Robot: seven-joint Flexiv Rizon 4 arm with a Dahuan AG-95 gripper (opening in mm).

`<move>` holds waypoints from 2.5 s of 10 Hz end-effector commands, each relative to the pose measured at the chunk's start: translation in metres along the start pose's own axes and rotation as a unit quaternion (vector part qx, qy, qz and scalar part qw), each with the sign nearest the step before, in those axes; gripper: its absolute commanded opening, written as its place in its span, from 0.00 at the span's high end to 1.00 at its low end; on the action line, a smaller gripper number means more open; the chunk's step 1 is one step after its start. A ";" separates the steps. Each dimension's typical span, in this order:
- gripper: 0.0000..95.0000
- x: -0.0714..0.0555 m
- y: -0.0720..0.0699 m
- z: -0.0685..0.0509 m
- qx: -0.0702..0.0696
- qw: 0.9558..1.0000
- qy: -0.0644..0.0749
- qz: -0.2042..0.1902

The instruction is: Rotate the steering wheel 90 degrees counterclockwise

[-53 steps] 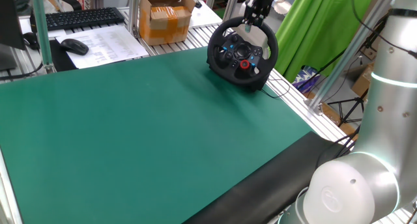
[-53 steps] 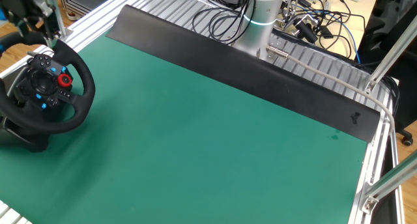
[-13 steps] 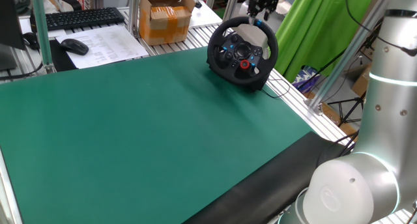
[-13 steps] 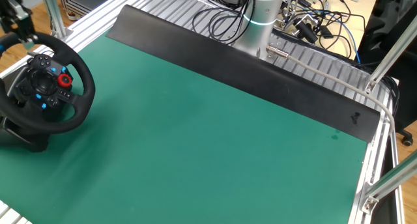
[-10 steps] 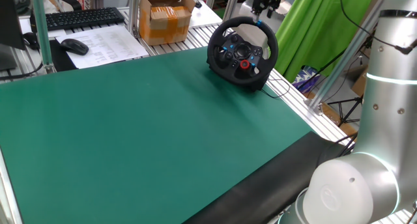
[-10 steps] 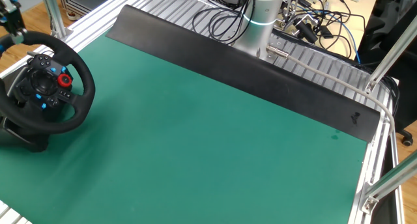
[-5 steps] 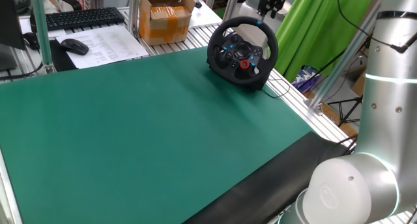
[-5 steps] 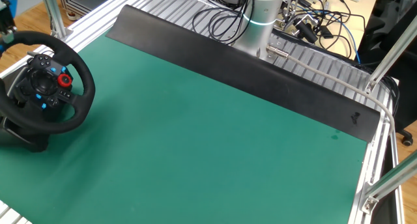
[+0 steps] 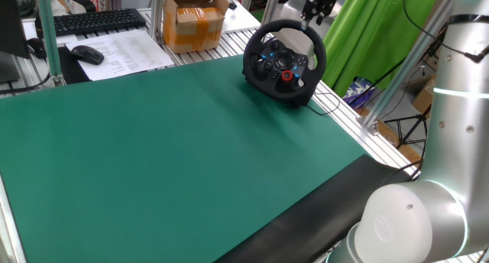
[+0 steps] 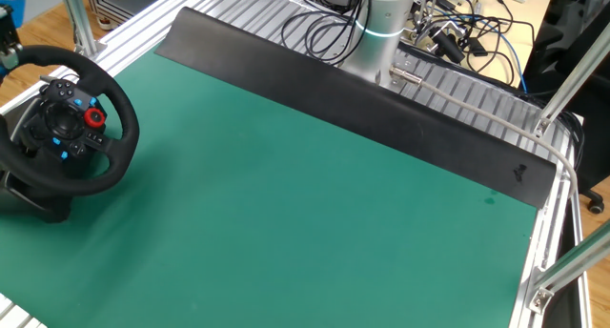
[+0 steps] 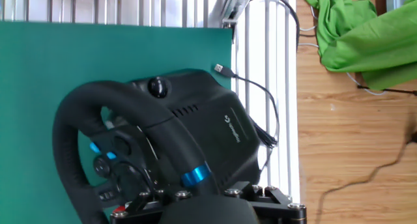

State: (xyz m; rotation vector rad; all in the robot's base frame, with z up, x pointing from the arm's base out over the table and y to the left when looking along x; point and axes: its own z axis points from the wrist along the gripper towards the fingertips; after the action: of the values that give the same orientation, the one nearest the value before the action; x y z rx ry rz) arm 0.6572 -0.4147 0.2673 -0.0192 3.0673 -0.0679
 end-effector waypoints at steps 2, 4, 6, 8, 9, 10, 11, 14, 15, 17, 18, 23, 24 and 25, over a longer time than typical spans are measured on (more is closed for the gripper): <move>0.40 -0.005 0.001 0.007 -0.010 1.000 0.001 0.000; 0.40 -0.007 0.001 0.009 -0.012 1.000 0.000 0.000; 0.40 -0.008 0.002 0.013 -0.015 1.000 -0.005 0.001; 0.80 -0.009 0.004 0.016 -0.017 1.000 -0.010 0.002; 0.80 -0.009 0.004 0.018 -0.017 1.000 -0.012 0.003; 0.80 -0.009 0.005 0.018 -0.017 1.000 -0.013 0.003; 0.80 -0.009 0.005 0.018 -0.016 1.000 -0.013 0.001; 1.00 -0.013 0.003 0.016 -0.017 1.000 -0.009 -0.009; 1.00 -0.013 0.003 0.016 -0.017 1.000 -0.009 -0.009; 1.00 -0.013 0.003 0.016 -0.017 1.000 -0.009 -0.009; 1.00 -0.013 0.003 0.016 -0.017 1.000 -0.009 -0.009; 1.00 -0.013 0.003 0.016 -0.017 1.000 -0.009 -0.009; 1.00 -0.013 0.003 0.016 -0.017 1.000 -0.009 -0.009; 1.00 -0.013 0.003 0.016 -0.017 1.000 -0.009 -0.009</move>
State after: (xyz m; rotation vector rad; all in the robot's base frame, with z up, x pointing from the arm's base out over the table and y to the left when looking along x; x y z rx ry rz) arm 0.6720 -0.4122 0.2515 -0.0503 3.0551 -0.0116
